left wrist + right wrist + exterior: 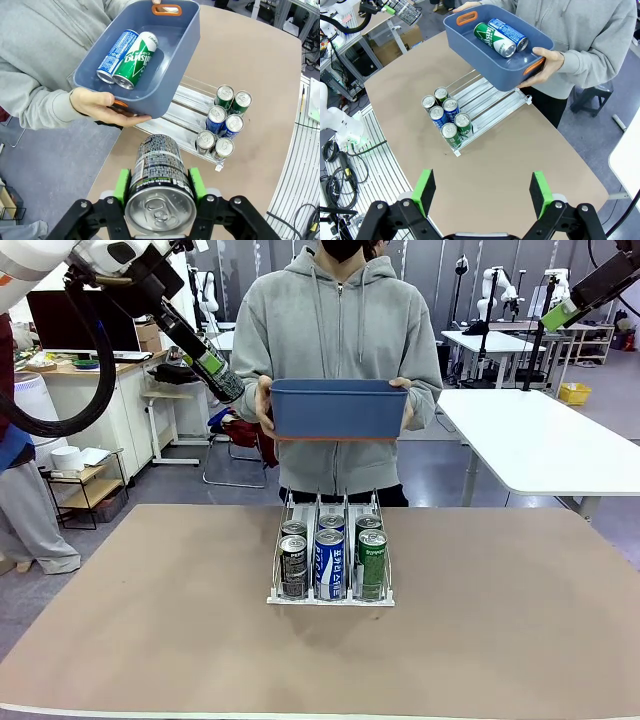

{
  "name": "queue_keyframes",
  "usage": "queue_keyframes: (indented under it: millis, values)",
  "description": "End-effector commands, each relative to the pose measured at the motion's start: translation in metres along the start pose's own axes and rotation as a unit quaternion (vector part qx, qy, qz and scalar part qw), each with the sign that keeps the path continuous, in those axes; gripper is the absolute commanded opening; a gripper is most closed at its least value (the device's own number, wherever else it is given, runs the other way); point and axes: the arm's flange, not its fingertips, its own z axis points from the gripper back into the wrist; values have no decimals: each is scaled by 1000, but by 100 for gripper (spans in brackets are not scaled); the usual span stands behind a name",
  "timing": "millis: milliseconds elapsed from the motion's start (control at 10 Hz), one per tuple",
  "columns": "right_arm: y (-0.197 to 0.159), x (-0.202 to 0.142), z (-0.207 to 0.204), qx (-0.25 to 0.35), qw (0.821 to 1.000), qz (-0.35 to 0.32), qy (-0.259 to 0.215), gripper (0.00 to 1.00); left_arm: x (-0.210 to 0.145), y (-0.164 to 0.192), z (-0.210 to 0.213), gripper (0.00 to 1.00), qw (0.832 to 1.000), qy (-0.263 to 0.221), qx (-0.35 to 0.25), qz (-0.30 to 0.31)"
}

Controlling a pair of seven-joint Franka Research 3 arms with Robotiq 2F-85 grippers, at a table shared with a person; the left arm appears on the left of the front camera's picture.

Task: Fill the beverage cans into the dispenser.
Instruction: Place the picked Pepsi coke in the line of the Automatic Can Dispenser with the same cans.

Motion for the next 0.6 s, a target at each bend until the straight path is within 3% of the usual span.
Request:
queue_keyframes:
  millis: [0, 500]
  values:
    - [1, 0, -2, 1, 1000, 0, 1, 100, -1, 0, 1, 0, 1000, -3, 0, -5]
    - [1, 0, -2, 1, 1000, 0, 1, 100, -1, 0, 1, 0, 1000, -3, 0, -5]
